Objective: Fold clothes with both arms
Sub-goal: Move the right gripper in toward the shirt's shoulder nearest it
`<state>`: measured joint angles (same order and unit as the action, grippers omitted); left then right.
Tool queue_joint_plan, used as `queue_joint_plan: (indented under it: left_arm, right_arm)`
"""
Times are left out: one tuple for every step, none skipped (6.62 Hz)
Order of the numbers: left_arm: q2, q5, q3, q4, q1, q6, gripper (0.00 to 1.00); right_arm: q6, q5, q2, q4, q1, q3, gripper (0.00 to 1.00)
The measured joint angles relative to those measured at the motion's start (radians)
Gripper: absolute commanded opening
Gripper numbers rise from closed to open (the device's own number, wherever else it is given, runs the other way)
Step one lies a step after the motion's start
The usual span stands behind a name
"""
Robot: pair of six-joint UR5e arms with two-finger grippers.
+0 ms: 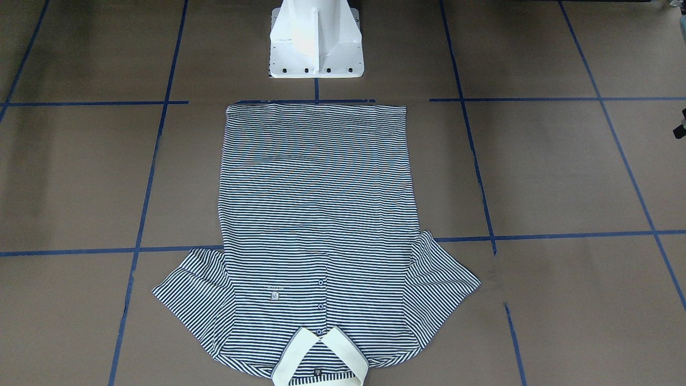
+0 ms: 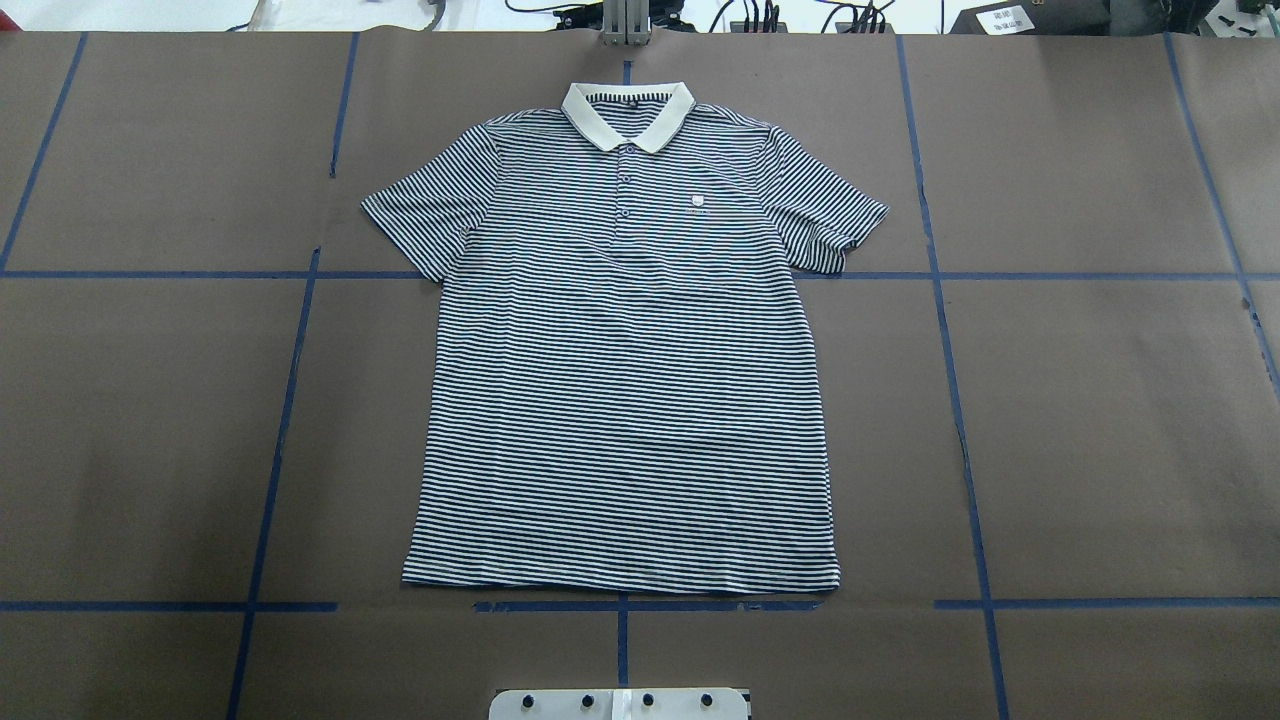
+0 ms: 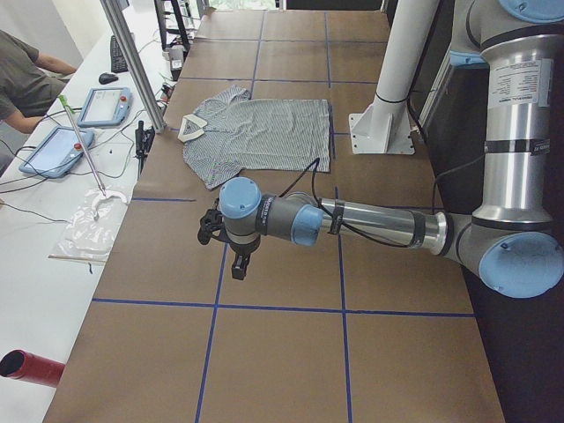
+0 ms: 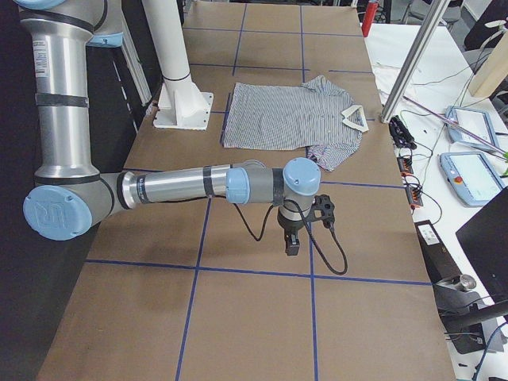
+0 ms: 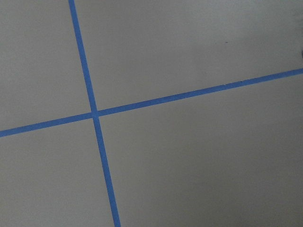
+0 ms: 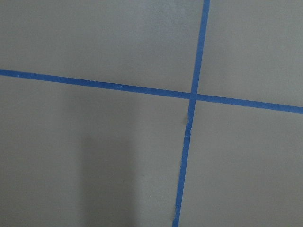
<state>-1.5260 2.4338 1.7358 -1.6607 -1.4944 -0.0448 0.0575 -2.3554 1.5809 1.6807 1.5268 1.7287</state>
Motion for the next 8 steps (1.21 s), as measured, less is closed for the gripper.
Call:
queue_joint_plan:
  left_arm:
    - [-0.008,-0.001,0.0,0.015,-0.007,0.002,1.0]
    - [-0.012,0.001,0.017,0.017,-0.013,0.006,1.0]
    - [-0.012,0.002,0.045,0.013,-0.014,0.005,1.0]
    - [-0.009,0.003,0.072,0.009,-0.013,0.003,1.0]
    - [-0.008,0.007,0.083,-0.003,-0.007,0.002,1.0]
    - [-0.005,0.012,0.09,-0.025,-0.001,0.003,1.0]
    - [-0.002,0.018,0.093,-0.042,0.003,0.0,1.0]
    - [-0.001,0.033,0.097,-0.048,0.005,-0.005,1.0]
  right_arm:
    - [-0.003,0.002,-0.004,-0.001,-0.002,-0.01,1.0]
    - [-0.007,0.001,-0.019,-0.002,-0.015,-0.028,1.0]
    - [-0.02,-0.013,-0.041,-0.003,-0.049,-0.042,1.0]
    - [-0.056,-0.045,-0.078,-0.016,-0.098,-0.055,1.0]
    - [-0.139,-0.075,-0.134,-0.097,-0.157,-0.097,1.0]
    - [-0.287,-0.079,-0.196,-0.243,-0.224,-0.169,0.99]
    - [-0.526,-0.029,-0.276,-0.425,-0.318,-0.255,0.86]
    - [-0.796,0.067,-0.355,-0.577,-0.418,-0.328,0.83]
